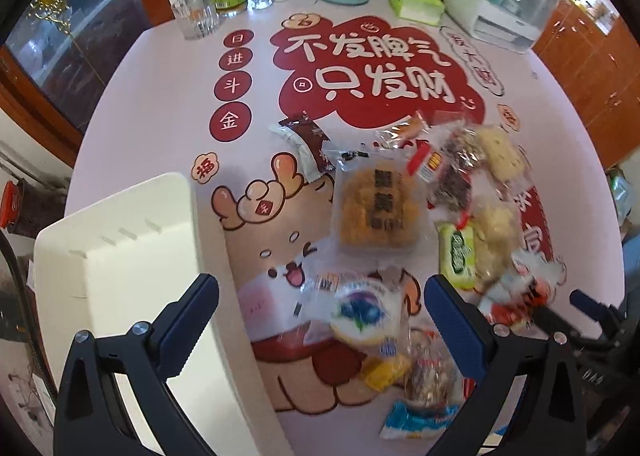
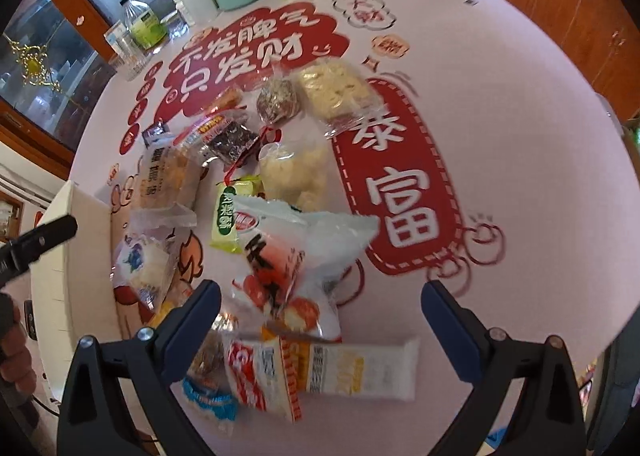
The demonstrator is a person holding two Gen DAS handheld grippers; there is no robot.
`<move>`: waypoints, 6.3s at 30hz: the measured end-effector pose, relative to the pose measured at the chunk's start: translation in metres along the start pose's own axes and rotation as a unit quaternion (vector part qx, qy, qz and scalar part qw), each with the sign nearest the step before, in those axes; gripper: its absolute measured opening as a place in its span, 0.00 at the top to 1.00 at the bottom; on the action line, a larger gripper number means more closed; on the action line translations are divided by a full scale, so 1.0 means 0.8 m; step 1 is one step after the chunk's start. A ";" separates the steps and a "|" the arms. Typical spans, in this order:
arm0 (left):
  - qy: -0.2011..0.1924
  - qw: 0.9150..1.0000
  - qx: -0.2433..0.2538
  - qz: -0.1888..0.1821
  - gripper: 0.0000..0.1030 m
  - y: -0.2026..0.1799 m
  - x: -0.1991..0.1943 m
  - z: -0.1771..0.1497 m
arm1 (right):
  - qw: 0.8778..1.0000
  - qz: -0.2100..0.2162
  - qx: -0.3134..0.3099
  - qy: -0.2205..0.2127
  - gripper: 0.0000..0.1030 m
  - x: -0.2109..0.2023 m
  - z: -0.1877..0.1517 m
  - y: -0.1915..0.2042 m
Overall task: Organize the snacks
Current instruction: 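Grasp the clear pastry-ball bag with the left tool while the right tool grasps the white chip bag, then carry both bags over the white tray and release them inside, then move both tools back toward the snack pile, then grasp the brown wrapped candy with the left tool while the right tool grasps the puffed rice bag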
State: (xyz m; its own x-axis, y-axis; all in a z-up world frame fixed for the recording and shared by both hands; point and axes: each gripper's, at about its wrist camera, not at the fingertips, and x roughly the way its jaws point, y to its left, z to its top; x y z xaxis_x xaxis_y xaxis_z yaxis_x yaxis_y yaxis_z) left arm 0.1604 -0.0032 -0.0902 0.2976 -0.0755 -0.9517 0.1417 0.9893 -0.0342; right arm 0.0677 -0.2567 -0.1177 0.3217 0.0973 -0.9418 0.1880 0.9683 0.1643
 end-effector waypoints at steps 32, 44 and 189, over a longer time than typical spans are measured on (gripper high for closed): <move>0.100 0.995 -0.020 0.015 0.24 -0.072 0.173 0.049 | 0.997 0.058 -0.035 0.021 0.48 0.063 0.023 0.003; 0.049 0.998 -0.026 -0.020 0.25 -0.062 0.083 0.003 | 0.997 0.055 -0.048 -0.023 0.48 0.004 0.019 0.021; 0.018 0.993 -0.092 0.072 0.10 0.015 0.074 0.148 | 0.995 -0.017 -0.078 -0.052 0.33 -0.001 0.190 -0.008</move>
State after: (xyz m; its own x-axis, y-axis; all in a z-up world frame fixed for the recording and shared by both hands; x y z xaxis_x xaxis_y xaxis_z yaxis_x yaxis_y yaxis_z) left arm 0.2917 -0.0103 -0.1109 0.2683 0.0698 -0.9608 -0.0763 0.9958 0.0510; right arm 0.2073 -0.2981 -0.0733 0.4130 0.0470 -0.9095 0.0569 0.9954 0.0773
